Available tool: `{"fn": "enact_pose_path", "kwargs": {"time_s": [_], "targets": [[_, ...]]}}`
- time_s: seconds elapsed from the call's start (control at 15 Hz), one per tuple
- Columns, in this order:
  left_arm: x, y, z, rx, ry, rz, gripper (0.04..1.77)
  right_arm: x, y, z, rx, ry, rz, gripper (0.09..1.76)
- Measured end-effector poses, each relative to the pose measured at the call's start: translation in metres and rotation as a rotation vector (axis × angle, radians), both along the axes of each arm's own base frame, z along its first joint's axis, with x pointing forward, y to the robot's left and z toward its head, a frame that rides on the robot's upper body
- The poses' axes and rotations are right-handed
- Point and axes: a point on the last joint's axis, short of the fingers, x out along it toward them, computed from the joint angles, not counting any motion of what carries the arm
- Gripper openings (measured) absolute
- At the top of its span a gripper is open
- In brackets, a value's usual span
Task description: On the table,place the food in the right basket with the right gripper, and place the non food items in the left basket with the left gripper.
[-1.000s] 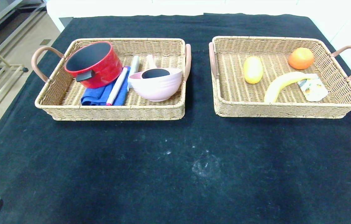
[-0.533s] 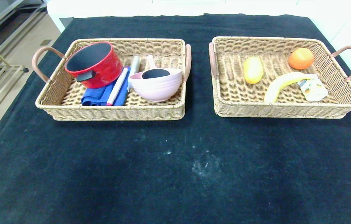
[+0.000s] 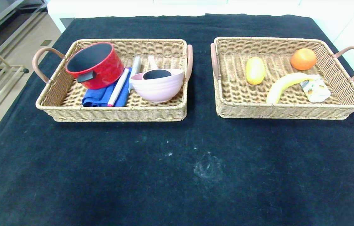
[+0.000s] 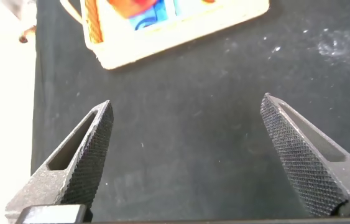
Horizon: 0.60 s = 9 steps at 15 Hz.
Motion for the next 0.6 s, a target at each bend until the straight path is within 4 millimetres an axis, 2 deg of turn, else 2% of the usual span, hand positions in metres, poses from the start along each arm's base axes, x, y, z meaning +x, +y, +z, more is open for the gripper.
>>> {"fn": "enact_pose_path", "kwargs": {"time_s": [0.33, 0.6], "targets": [[-0.019, 0.002, -0.023, -0.007, -0.09, -0.025, 1.72, -0.01, 0.0, -0.014, -0.003, -0.119, -0.027, 1.7], [-0.015, 0.002, -0.039, -0.059, -0.19, -0.028, 1.72, 0.006, -0.002, -0.024, -0.027, -0.249, -0.118, 1.7]]}}
